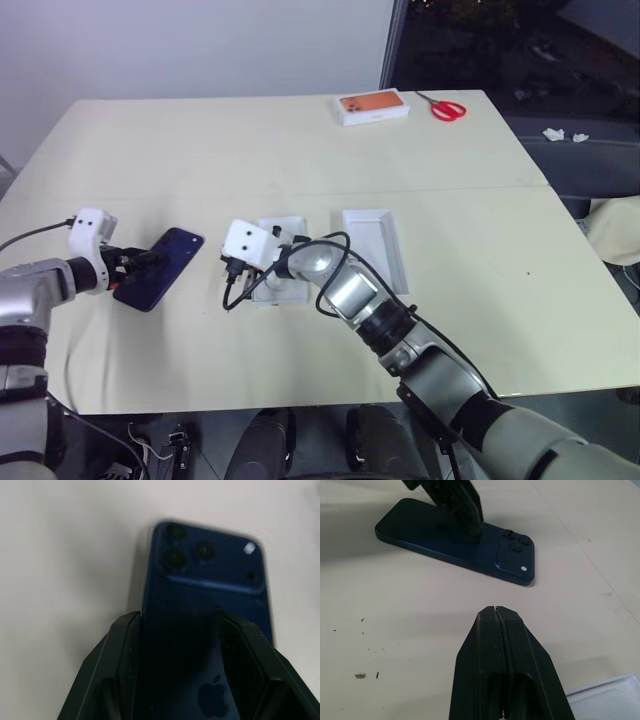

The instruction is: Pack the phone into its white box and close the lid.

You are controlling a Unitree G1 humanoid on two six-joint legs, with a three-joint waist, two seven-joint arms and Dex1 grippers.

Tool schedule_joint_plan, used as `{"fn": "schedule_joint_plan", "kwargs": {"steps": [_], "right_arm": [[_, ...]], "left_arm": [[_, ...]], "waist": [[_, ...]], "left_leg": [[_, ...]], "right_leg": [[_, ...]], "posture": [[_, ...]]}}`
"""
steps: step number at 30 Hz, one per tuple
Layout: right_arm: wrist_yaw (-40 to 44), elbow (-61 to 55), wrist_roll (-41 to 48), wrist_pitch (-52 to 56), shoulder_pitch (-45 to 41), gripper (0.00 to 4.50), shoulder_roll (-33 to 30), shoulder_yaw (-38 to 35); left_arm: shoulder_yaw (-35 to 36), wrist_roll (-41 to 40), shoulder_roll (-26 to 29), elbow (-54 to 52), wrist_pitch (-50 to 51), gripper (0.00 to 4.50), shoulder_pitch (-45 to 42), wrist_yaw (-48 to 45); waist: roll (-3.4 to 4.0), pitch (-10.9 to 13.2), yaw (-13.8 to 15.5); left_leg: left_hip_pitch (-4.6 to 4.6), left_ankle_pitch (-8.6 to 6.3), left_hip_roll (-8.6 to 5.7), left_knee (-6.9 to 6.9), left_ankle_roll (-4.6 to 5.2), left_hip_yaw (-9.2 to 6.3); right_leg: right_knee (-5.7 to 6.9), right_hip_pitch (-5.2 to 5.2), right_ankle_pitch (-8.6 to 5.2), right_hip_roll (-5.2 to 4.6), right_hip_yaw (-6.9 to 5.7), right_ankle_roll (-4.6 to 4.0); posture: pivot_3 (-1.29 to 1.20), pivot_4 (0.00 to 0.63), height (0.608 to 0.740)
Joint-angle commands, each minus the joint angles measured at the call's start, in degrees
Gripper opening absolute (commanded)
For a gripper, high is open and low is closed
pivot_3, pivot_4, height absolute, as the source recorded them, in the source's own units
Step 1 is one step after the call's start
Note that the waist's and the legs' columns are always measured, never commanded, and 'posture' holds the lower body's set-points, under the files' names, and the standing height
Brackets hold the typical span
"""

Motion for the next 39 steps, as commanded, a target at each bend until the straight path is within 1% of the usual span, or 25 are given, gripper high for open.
{"fn": "schedule_joint_plan", "kwargs": {"steps": [1,5,10,15,21,23,27,30,34,38,39], "right_arm": [[-0.04,-2.81,0.25,0.23,0.21,0.03,-0.16,-1.05],[-0.19,-3.14,0.14,0.42,0.63,0.03,-0.65,-1.01],[-0.60,-3.03,-0.13,0.15,0.48,0.03,-0.89,-1.04],[0.99,-4.60,0.55,0.06,1.07,0.03,-0.96,-0.57],[3.39,-5.47,0.92,0.76,1.28,0.03,-0.78,-0.13],[3.78,-3.44,-0.35,1.33,0.75,0.03,-0.31,1.30],[1.83,0.04,-3.00,1.97,-0.62,0.03,1.28,3.01],[2.58,0.88,-2.67,2.56,-1.65,0.03,2.59,2.84],[2.39,5.26,-4.67,4.05,-3.86,0.03,3.55,4.15],[4.30,7.44,-5.29,11.50,-5.78,0.03,5.88,5.30],[4.77,7.64,-5.71,11.91,-6.27,0.03,6.14,6.00]], "left_arm": [[-1.52,2.77,0.60,2.35,0.02,2.49,0.40,-1.51],[-2.28,3.24,0.17,3.60,2.17,2.49,0.40,-3.67],[-2.18,0.86,-0.20,-1.61,9.54,2.49,4.30,-7.29],[1.50,-4.07,-2.13,-11.29,17.09,2.49,10.74,-6.54],[6.13,-8.44,-4.40,-17.82,21.10,2.49,14.15,-5.42],[6.14,-8.66,-4.68,-19.01,21.29,2.49,15.74,-5.45],[5.19,-8.67,-4.49,-20.44,21.29,2.49,17.66,-5.40],[5.79,-9.35,-4.54,-20.68,21.51,2.49,17.35,-5.17],[6.19,-9.99,-4.36,-20.97,21.80,2.49,16.58,-4.85],[6.02,-10.66,-4.87,-23.08,22.35,2.49,17.77,-4.28],[6.06,-10.92,-5.03,-23.56,22.41,2.49,18.06,-4.25]], "waist": [[0.00,-0.01,-0.18],[0.01,-0.02,-0.85],[0.08,-0.04,-1.20],[0.17,-0.08,-1.12],[0.23,-0.12,-0.98],[0.23,-0.12,-1.02],[0.26,-0.13,-1.05],[0.26,-0.13,-1.05],[0.26,-0.13,-1.05],[0.27,-0.12,-1.04],[0.29,-0.13,-1.07]], "left_leg": [[0.00,-0.02,0.00,0.00,0.04,0.00],[0.01,-0.02,0.00,0.00,0.04,0.00],[0.01,-0.02,0.00,0.00,0.05,0.01],[0.07,-0.04,-0.01,0.00,0.08,0.03],[0.10,-0.05,-0.02,0.01,0.10,0.02],[0.10,-0.05,-0.02,0.01,0.10,0.02],[0.13,-0.06,-0.02,0.01,0.09,0.02],[0.13,-0.06,-0.02,0.01,0.09,0.02],[0.14,-0.06,-0.02,0.01,0.09,0.01],[0.14,-0.06,-0.04,0.01,0.09,0.01],[0.14,-0.06,-0.04,0.01,0.09,0.01]], "right_leg": [[0.02,0.00,0.00,0.00,0.01,0.00],[0.05,0.01,0.00,-0.01,0.05,0.00],[0.09,0.03,-0.01,-0.01,0.09,-0.01],[0.08,0.03,-0.01,-0.06,0.12,-0.01],[0.06,0.07,-0.01,-0.07,0.11,-0.01],[0.06,0.08,-0.01,-0.08,0.11,-0.01],[0.06,0.08,-0.01,-0.08,0.11,-0.02],[0.05,0.08,-0.02,-0.08,0.12,-0.03],[0.05,0.08,-0.02,-0.08,0.11,-0.03],[0.05,0.09,-0.02,-0.09,0.11,-0.03],[0.05,0.08,-0.02,-0.09,0.11,-0.03]], "posture": [[0.00,0.150,0.740],[0.00,0.150,0.740],[0.00,0.150,0.740],[0.00,0.150,0.740],[0.00,0.150,0.740],[0.00,0.150,0.740],[0.00,0.150,0.740],[0.00,0.150,0.740],[0.00,0.150,0.740],[0.00,0.150,0.740],[0.00,0.150,0.740]]}}
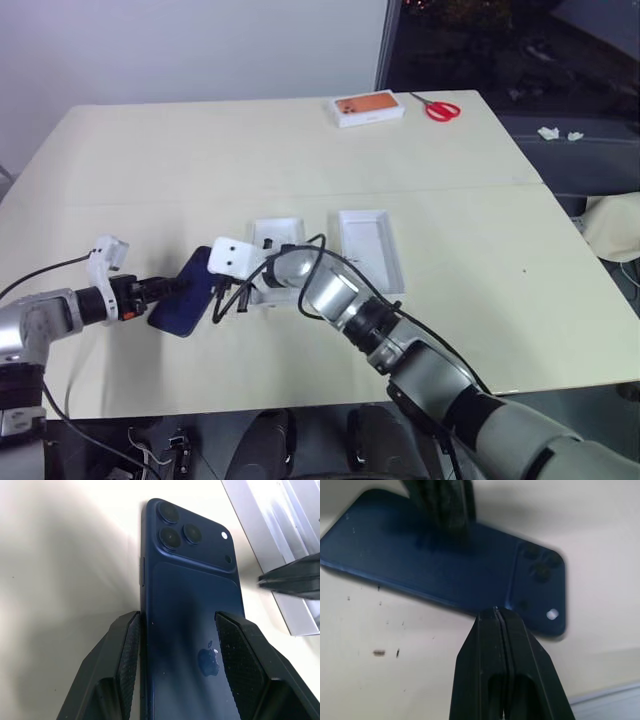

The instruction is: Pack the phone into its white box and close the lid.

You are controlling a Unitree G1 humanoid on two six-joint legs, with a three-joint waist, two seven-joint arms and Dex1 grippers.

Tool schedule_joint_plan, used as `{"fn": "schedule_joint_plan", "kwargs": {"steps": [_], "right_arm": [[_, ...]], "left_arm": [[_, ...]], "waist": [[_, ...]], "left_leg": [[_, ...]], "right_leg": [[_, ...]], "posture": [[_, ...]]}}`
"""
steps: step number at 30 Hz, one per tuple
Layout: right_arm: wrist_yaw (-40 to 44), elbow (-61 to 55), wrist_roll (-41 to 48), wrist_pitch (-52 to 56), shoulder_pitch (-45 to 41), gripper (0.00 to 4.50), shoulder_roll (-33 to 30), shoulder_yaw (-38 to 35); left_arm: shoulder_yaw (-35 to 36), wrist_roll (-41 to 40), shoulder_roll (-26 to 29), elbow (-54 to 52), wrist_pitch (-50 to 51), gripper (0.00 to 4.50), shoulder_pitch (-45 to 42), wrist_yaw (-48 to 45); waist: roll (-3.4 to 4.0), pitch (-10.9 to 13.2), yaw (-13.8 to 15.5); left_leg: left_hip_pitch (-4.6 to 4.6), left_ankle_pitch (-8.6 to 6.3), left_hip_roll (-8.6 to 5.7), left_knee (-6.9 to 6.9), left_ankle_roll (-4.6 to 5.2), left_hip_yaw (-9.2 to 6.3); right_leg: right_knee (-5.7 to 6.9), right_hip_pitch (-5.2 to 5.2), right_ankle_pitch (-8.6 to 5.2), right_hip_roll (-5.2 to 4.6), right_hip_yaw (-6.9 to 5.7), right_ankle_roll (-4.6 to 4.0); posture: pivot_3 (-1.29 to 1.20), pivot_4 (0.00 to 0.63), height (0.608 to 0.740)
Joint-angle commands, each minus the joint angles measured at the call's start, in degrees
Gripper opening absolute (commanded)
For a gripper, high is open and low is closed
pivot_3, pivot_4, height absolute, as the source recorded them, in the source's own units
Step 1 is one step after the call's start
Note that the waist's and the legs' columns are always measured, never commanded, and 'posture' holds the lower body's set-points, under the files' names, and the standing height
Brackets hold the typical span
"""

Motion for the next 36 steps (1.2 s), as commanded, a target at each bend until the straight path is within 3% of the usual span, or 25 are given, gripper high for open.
{"fn": "schedule_joint_plan", "kwargs": {"steps": [1,18,36], "right_arm": [[1.42,0.61,-1.52,3.42,-3.22,0.03,2.04,1.99],[-0.94,4.36,-1.62,4.35,-5.20,0.03,3.91,0.86],[-1.65,3.33,-2.09,3.73,-4.17,0.03,2.48,1.14]], "left_arm": [[-3.04,-0.59,-1.71,-1.08,2.86,2.49,2.56,0.19],[2.98,-8.54,-6.32,-4.53,10.15,2.49,6.25,2.02],[8.85,-14.32,-9.94,-1.16,13.85,2.49,2.83,5.91]], "waist": [[0.02,-0.01,0.00],[0.20,-0.14,0.02],[0.17,-0.15,0.08]], "left_leg": [[0.00,0.00,0.00,-0.02,0.00,0.00],[0.23,-0.01,-0.03,-0.08,0.00,-0.01],[0.28,0.00,-0.03,-0.12,-0.01,-0.03]], "right_leg": [[0.00,-0.01,0.00,0.00,0.01,0.00],[-0.02,0.20,-0.01,-0.05,-0.01,-0.02],[-0.04,0.23,-0.02,-0.05,-0.02,-0.03]], "posture": [[0.00,0.150,0.740],[0.00,0.150,0.740],[0.00,0.150,0.740]]}}
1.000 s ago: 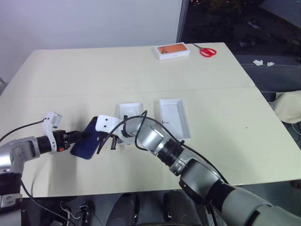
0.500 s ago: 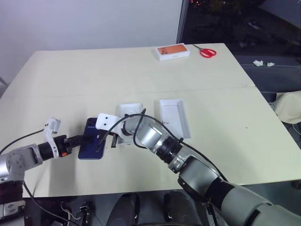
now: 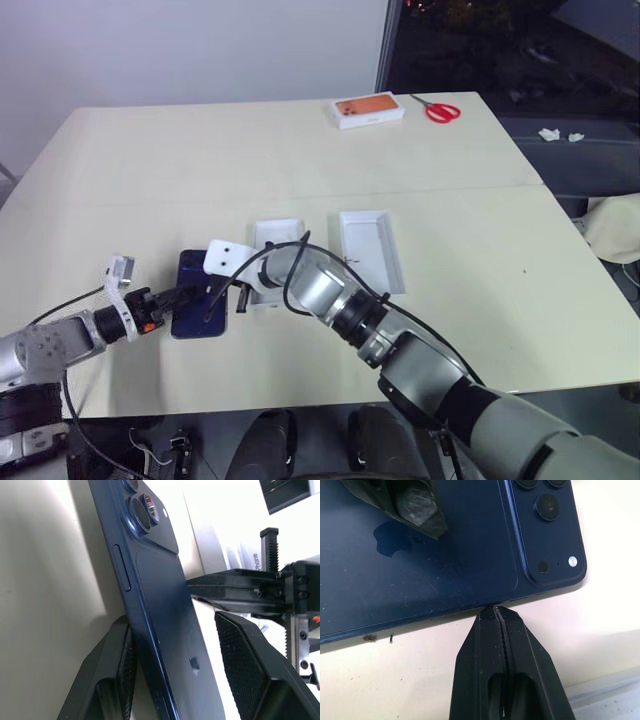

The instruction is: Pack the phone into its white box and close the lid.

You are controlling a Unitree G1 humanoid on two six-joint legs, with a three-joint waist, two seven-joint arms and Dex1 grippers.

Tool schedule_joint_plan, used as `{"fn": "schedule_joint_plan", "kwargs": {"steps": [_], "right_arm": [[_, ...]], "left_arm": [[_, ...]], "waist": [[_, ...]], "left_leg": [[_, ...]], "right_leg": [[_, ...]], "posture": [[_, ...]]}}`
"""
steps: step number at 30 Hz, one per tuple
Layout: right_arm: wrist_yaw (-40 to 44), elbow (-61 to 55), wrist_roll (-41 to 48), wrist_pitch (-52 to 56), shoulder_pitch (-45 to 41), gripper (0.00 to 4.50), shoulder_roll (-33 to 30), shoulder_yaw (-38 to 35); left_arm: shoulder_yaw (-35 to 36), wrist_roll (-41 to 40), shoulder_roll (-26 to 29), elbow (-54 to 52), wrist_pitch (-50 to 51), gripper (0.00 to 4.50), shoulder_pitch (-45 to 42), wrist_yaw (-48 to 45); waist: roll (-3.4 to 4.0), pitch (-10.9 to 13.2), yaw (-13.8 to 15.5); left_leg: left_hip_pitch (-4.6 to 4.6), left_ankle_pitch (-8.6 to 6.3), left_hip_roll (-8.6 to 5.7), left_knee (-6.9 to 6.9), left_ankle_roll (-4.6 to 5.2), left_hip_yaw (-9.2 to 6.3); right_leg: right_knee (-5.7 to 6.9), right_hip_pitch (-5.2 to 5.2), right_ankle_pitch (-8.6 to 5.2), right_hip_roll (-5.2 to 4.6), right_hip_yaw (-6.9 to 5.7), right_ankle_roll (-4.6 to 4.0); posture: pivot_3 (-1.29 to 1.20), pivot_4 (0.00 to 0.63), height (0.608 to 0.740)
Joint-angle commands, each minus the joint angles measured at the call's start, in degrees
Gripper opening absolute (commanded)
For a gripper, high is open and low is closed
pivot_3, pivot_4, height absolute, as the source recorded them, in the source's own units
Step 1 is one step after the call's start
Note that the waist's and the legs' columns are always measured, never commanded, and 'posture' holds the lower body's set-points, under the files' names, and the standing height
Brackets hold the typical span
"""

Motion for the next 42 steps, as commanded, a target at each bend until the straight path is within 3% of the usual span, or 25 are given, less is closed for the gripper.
{"fn": "schedule_joint_plan", "kwargs": {"steps": [1,3,4,6,8,10,19,24,30,37,40,42], "right_arm": [[-0.58,-0.30,-0.70,-0.16,-0.08,0.03,1.05,0.33],[-0.62,-0.36,-0.75,-0.18,-0.05,0.03,1.00,0.40],[-0.63,-0.45,-0.78,-0.19,-0.01,0.00,0.96,0.46],[-0.61,-0.59,-0.81,-0.27,0.07,0.00,0.87,0.55],[-0.59,-0.57,-0.75,-0.24,0.12,0.00,0.85,0.52],[-0.58,-0.50,-0.83,-0.43,0.25,0.00,0.71,0.53],[-0.74,-0.66,-0.84,-0.89,-0.07,0.00,0.38,-0.07],[0.18,-4.69,2.73,0.10,0.34,0.00,0.54,-3.92],[2.82,-12.19,10.35,6.39,0.48,0.00,0.49,-12.00],[9.27,-25.86,22.74,10.16,5.68,0.00,-3.75,-19.98],[11.42,-28.69,23.10,9.83,8.70,0.90,-8.59,-17.92],[11.58,-29.43,21.47,7.76,9.75,1.87,-11.15,-15.16]], "left_arm": [[-0.80,-1.18,-0.88,0.32,1.53,2.49,0.21,0.61],[-0.77,-1.29,-0.97,0.23,1.53,2.49,0.32,1.16],[-0.57,-1.50,-1.10,0.24,1.61,2.24,0.36,1.51],[-0.33,-1.78,-1.19,0.30,1.68,1.61,0.40,2.11],[-0.09,-2.04,-1.29,0.44,1.89,0.55,0.35,2.54],[-0.09,-2.72,-1.17,0.30,2.28,0.02,0.66,2.51],[-0.18,-4.04,-1.40,-0.25,2.67,0.02,1.90,2.58],[2.99,-6.19,-1.69,1.17,3.53,0.02,1.35,3.35],[6.51,-9.29,-2.59,1.93,4.82,0.02,1.13,4.94],[16.03,-17.59,-5.90,4.09,6.77,0.02,-1.91,9.88],[19.20,-21.15,-7.30,4.36,8.07,0.00,-2.97,13.00],[19.70,-21.85,-7.70,3.90,8.06,0.00,-2.99,14.50]], "waist": [[0.00,0.00,0.00],[0.00,0.00,-0.01],[0.00,0.00,-0.01],[-0.01,0.00,-0.07],[-0.05,-0.02,-0.06],[-0.05,-0.02,-0.10],[-0.06,-0.02,-0.19],[-0.10,0.01,-0.21],[-0.14,0.03,-0.22],[-0.33,0.07,-0.07],[-0.50,0.09,-0.03],[-0.54,0.11,-0.13]], "left_leg": [[0.00,0.00,0.00,0.00,0.00,0.00],[0.00,0.00,0.00,-0.01,0.00,0.00],[0.00,0.00,0.00,-0.01,0.00,0.00],[0.00,0.00,0.00,-0.02,0.00,0.00],[-0.01,0.00,0.00,-0.04,0.00,0.00],[0.08,0.02,0.00,-0.11,-0.04,0.00],[0.42,0.14,0.02,-0.62,-0.21,0.01],[0.42,0.14,0.03,-0.62,-0.21,0.01],[0.39,0.14,0.07,-0.63,-0.21,0.01],[0.33,0.14,0.08,-0.62,-0.21,0.01],[0.27,0.14,0.08,-0.58,-0.21,0.00],[0.26,0.14,0.08,-0.57,-0.21,0.00]], "right_leg": [[0.00,0.00,0.00,0.00,0.00,0.00],[0.00,0.00,0.00,0.00,0.00,0.00],[0.00,0.00,0.00,0.00,0.00,0.00],[-0.01,-0.01,0.00,0.00,0.00,0.00],[-0.02,-0.02,0.00,0.00,0.00,0.00],[-0.04,0.05,0.00,0.00,0.00,-0.01],[-0.08,0.12,-0.12,0.00,0.04,-0.21],[-0.08,0.11,-0.12,0.00,0.03,-0.21],[-0.07,0.07,-0.12,0.03,0.03,-0.21],[-0.08,0.04,-0.11,0.03,0.02,-0.20],[-0.11,0.03,-0.11,0.03,0.00,-0.20],[-0.11,0.03,-0.11,0.03,0.00,-0.20]], "posture": [[0.00,0.150,0.740],[0.00,0.150,0.740],[0.00,0.150,0.740],[0.00,0.150,0.740],[0.00,0.150,0.740],[0.00,0.150,0.740],[0.00,0.150,0.740],[0.00,0.150,0.740],[0.00,0.150,0.740],[0.00,0.150,0.740],[0.00,0.150,0.740],[0.00,0.150,0.740]]}}
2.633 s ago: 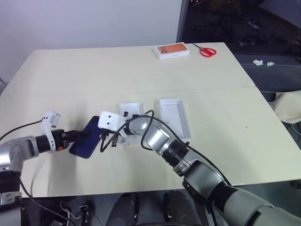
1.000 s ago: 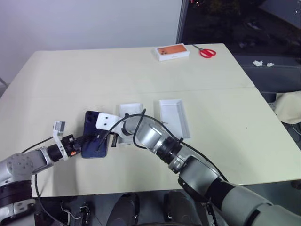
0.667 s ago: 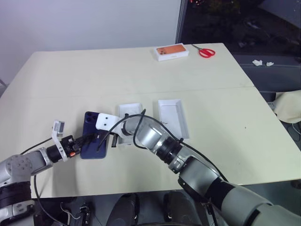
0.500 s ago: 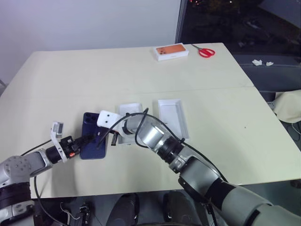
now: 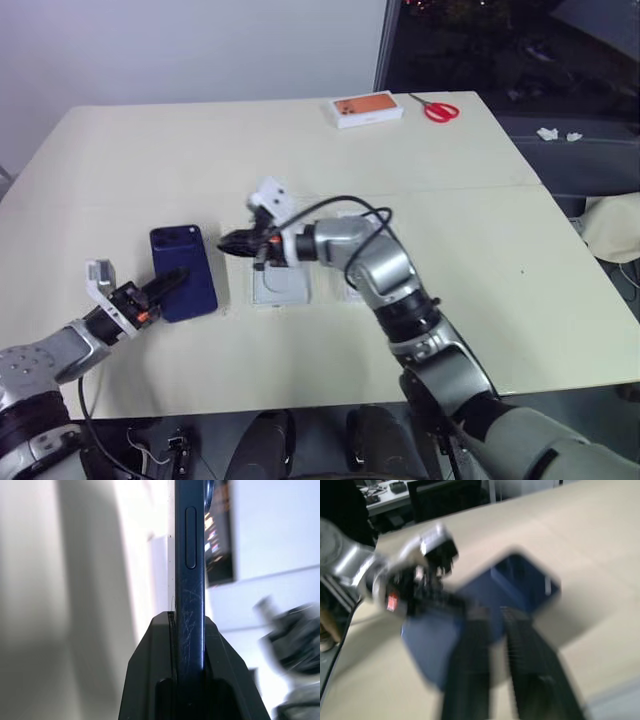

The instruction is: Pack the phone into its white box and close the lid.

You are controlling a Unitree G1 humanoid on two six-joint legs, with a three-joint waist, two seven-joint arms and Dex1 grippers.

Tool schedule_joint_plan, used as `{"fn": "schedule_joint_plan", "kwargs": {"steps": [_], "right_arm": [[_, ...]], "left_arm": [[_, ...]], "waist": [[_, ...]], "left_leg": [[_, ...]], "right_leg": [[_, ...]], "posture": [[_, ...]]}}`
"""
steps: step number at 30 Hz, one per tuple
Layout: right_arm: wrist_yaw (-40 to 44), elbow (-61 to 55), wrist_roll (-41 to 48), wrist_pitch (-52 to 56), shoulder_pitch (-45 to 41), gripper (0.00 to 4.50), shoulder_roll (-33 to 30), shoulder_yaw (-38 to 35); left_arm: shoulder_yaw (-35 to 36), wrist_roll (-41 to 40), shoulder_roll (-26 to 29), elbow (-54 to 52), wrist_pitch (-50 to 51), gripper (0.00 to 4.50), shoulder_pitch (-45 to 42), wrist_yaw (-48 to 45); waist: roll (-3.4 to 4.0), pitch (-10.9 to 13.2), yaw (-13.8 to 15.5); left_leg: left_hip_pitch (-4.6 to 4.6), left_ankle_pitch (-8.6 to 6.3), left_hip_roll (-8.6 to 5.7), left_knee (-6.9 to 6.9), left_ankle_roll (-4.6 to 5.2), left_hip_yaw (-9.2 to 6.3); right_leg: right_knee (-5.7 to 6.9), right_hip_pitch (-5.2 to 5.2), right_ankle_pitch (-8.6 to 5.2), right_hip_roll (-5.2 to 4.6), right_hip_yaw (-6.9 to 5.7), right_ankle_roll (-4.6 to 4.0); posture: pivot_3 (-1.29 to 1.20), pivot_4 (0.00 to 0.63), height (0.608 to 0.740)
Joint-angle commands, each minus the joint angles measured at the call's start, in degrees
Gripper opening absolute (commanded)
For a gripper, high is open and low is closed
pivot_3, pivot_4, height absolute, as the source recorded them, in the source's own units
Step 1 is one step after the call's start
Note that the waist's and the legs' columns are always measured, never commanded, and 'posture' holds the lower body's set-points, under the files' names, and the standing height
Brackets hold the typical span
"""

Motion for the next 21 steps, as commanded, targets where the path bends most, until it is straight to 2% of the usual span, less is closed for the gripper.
{"fn": "schedule_joint_plan", "kwargs": {"steps": [1,3,8,14,17,20,21], "right_arm": [[3.04,-4.63,-2.51,-4.31,2.00,2.39,-5.04,6.42],[6.22,-7.00,-2.85,-4.35,3.75,3.35,-8.98,10.21],[7.35,-6.65,-7.03,-9.88,4.58,3.35,-14.01,15.84],[7.86,-5.14,-7.99,-11.63,4.82,3.35,-14.63,16.89],[8.11,-4.57,-8.92,-12.46,4.88,2.47,-15.06,17.65],[8.13,-4.14,-9.83,-13.27,5.02,1.02,-15.35,18.05],[8.12,-4.05,-9.99,-13.38,5.02,1.02,-15.38,18.05]], "left_arm": [[2.73,-4.58,-0.61,-2.07,0.76,0.00,-1.01,2.50],[2.86,-6.92,-1.52,-2.96,1.75,0.00,-1.29,3.78],[2.63,-10.47,-2.75,-4.30,2.34,0.00,-1.18,6.58],[1.67,-12.33,-2.79,-5.46,1.70,0.00,-0.52,8.38],[1.14,-12.85,-2.85,-6.06,1.40,0.00,-0.32,8.95],[0.56,-13.59,-3.06,-6.96,1.24,0.00,-0.09,9.57],[0.42,-13.75,-3.12,-7.13,1.18,0.00,-0.08,9.73]], "waist": [[-0.01,0.01,-0.09],[-0.02,0.02,-0.12],[-0.10,0.05,-0.19],[-0.18,0.05,0.04],[-0.20,0.06,0.06],[-0.20,0.06,0.00],[-0.21,0.05,0.00]], "left_leg": [[-0.01,0.00,0.00,-0.01,0.00,0.00],[-0.06,0.00,0.00,-0.04,0.00,0.01],[-0.56,0.08,0.05,0.10,-0.12,0.02],[-0.56,0.11,0.07,0.10,-0.17,-0.02],[-0.57,0.11,0.07,0.10,-0.17,-0.02],[-0.56,0.11,0.07,0.10,-0.17,-0.02],[-0.56,0.11,0.07,0.10,-0.17,-0.02]], "right_leg": [[0.00,-0.01,0.00,0.00,0.01,0.00],[0.00,-0.03,-0.01,0.01,0.02,0.01],[0.16,-0.38,0.00,0.06,0.02,0.02],[0.13,-0.34,0.00,0.07,-0.03,0.02],[0.12,-0.34,0.00,0.07,-0.03,0.02],[0.13,-0.34,0.00,0.07,-0.03,0.02],[0.13,-0.34,0.00,0.07,-0.03,0.02]], "posture": [[0.00,0.150,0.740],[0.00,0.150,0.740],[0.00,0.150,0.740],[0.00,0.150,0.740],[0.00,0.150,0.740],[0.00,0.150,0.740],[0.00,0.150,0.740]]}}
